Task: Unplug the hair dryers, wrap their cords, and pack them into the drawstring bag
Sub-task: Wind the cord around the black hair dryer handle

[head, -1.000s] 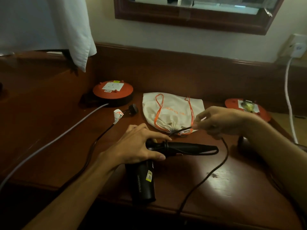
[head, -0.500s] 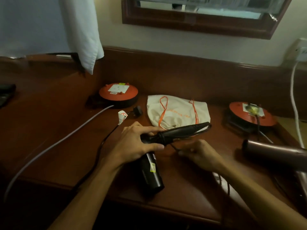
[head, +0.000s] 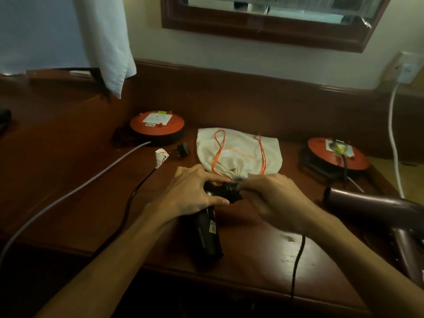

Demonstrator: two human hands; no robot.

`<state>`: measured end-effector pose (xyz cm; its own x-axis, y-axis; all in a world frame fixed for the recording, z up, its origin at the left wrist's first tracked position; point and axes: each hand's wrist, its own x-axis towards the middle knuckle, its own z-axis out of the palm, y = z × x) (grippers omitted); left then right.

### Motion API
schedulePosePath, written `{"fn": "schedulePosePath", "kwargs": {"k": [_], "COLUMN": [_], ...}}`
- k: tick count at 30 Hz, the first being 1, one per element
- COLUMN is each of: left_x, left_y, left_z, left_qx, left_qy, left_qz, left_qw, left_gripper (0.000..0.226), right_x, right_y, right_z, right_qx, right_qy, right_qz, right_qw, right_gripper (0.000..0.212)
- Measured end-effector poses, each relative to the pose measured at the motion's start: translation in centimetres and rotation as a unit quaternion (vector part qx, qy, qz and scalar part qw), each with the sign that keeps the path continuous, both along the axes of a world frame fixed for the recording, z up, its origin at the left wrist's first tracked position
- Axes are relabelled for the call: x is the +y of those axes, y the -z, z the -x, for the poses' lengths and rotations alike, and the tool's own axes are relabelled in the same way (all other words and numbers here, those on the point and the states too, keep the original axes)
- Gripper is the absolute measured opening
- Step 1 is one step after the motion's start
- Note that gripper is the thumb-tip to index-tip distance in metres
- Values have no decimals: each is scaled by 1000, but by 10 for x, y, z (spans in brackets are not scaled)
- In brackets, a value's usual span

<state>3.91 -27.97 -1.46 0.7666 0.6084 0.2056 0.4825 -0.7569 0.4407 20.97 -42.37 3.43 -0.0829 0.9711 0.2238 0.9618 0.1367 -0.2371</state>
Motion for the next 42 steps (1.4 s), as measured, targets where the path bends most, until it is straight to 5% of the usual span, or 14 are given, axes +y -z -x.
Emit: {"fn": "schedulePosePath", "kwargs": {"k": [4, 10, 16, 21, 24, 29, 32, 35, 42], "left_x": [-5, -4, -10, -4, 0, -1, 1, 5, 8], "left_y": [-3, 1, 5, 8, 11, 15, 17, 19, 17], "left_z": [-3, 0, 3, 6, 13, 21, 21, 20, 10], "left_qx": [24, 8, 25, -45, -105, -136, -185, -215, -126], "left_qy": [23, 15, 61, 81, 80, 64, 42, 15, -39], "left_qz": [15, 35, 27, 79, 114, 143, 167, 175, 88], "left_qw": [999, 999, 998, 993, 985, 978, 968, 961, 987], "left_gripper": [60, 87, 55, 51, 48, 49, 49, 51, 54], "right_x": [40, 83, 100, 89, 78, 56, 43, 30, -21], "right_y": [-11, -9, 12, 16, 19, 24, 32, 59, 64], "right_z": [-19, -52, -66, -85, -104, -130, -115, -66, 5], "right_qx": [20, 64, 84, 226, 334, 415, 404, 212, 77], "right_qy": [45, 82, 61, 21, 4, 31, 61, 16, -32], "right_qz": [-2, 126, 265, 371, 380, 387, 309, 163, 14], "right_qw": [999, 987, 959, 901, 863, 822, 859, 964, 996], "right_gripper": [9, 42, 40, 34, 14, 17, 15, 13, 17]}}
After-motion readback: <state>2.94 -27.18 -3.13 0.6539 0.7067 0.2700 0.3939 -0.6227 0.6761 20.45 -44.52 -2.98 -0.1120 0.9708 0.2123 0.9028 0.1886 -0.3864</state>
